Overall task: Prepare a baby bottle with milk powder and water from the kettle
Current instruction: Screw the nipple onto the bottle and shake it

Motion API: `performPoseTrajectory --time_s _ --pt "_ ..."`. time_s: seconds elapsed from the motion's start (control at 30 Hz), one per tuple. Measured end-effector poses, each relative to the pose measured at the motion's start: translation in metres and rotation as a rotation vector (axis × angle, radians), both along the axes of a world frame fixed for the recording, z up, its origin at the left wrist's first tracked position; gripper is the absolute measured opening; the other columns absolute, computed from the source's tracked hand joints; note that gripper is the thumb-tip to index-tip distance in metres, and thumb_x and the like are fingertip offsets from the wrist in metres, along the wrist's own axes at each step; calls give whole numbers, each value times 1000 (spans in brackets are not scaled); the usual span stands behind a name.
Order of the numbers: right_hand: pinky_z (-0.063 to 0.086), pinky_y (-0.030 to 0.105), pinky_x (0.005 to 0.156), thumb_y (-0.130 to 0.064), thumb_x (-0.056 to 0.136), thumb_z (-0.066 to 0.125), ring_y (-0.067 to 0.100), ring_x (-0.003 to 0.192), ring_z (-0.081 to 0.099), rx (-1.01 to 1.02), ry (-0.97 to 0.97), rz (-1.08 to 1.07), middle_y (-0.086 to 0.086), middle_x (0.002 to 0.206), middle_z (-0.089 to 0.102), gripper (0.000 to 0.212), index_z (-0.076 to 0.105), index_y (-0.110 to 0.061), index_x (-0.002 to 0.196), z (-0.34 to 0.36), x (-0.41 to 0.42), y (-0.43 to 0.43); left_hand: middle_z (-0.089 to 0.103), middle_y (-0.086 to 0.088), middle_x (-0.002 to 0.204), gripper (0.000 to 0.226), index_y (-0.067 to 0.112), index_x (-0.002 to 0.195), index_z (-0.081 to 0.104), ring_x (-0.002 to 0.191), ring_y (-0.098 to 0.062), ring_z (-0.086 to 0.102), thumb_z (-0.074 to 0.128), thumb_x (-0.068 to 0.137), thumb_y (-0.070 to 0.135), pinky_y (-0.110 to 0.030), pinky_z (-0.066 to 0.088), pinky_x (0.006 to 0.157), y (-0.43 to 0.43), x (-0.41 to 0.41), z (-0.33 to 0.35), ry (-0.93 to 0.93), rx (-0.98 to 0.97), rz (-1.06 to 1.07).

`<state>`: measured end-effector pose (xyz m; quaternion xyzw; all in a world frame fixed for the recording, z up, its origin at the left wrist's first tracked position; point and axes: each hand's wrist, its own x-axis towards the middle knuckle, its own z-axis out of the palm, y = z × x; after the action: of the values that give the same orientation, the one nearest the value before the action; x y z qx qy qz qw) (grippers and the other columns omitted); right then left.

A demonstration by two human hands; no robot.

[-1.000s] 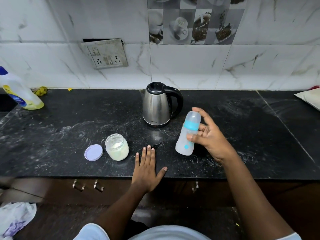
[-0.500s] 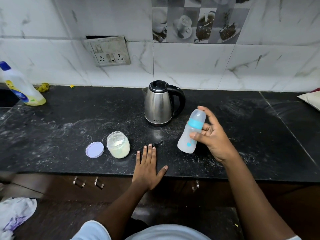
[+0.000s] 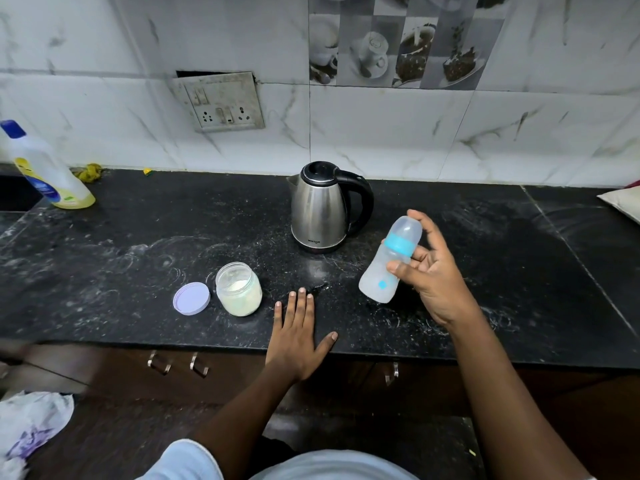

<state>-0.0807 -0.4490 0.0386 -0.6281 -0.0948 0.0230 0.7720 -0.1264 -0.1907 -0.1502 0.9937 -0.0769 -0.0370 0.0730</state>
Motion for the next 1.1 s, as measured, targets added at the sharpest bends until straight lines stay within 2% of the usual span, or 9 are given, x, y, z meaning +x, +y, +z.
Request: performPoseTrajectory --time_s 0.07,0.23,0.33,0.4,0.47,0.6,0.73,0.87,1.1 --pt "60 39 91 -2 78 82 27 114 70 30 10 -71 10 125 72 88 48 -39 150 -1 1 -2 -24 -8 177 104 11 171 -11 162 -25 -30 5 99 83 -52 -21 131 -1 0 0 2 -4 -3" --pt "60 44 95 0 80 82 32 119 70 -15 7 22 22 131 69 87 47 -39 151 -2 -1 -2 -24 -9 178 105 10 171 -12 164 -26 -30 4 98 84 -52 -22 131 0 1 -1 10 12 3" --pt "61 41 91 -2 78 81 27 113 70 39 41 -81 14 125 72 88 48 -40 150 -4 1 -3 -22 -10 179 106 10 171 -12 164 -27 -28 3 98 84 -53 -19 132 -1 1 -1 15 13 3" --pt "61 44 93 -2 79 82 28 115 70 12 44 -31 9 123 74 87 48 -41 149 -4 -1 -2 -21 -10 180 105 10 171 -11 164 -26 -29 2 98 84 -54 -18 132 0 1 -2 12 12 1" --pt "60 44 94 -2 79 82 29 117 70 -19 38 26 9 124 74 86 49 -41 149 -5 -2 -1 -21 -10 180 105 10 171 -12 163 -25 -31 2 98 84 -53 -19 132 0 1 -2 11 14 1" --pt "60 40 90 -3 78 82 27 113 69 36 56 -97 11 124 71 88 47 -39 150 -4 2 -4 -23 -10 179 105 10 171 -13 163 -26 -30 3 98 84 -53 -20 132 0 1 -1 17 14 -1" --pt "61 40 91 -4 79 83 28 116 71 -5 44 -9 9 126 73 87 49 -42 149 -6 0 -4 -24 -9 179 105 10 171 -13 163 -26 -30 4 99 84 -53 -21 131 0 1 0 9 11 1" --pt "60 39 90 -5 77 83 27 114 69 36 60 -92 14 128 69 88 48 -42 149 -6 2 -4 -24 -9 179 105 10 171 -13 163 -26 -31 4 99 84 -53 -21 131 -1 0 0 18 14 -1" --pt "61 40 90 -6 76 84 25 114 70 20 55 -74 9 127 71 87 50 -44 147 -8 0 -2 -25 -9 178 105 10 171 -13 161 -25 -33 3 98 84 -52 -22 131 -1 0 0 20 15 3"
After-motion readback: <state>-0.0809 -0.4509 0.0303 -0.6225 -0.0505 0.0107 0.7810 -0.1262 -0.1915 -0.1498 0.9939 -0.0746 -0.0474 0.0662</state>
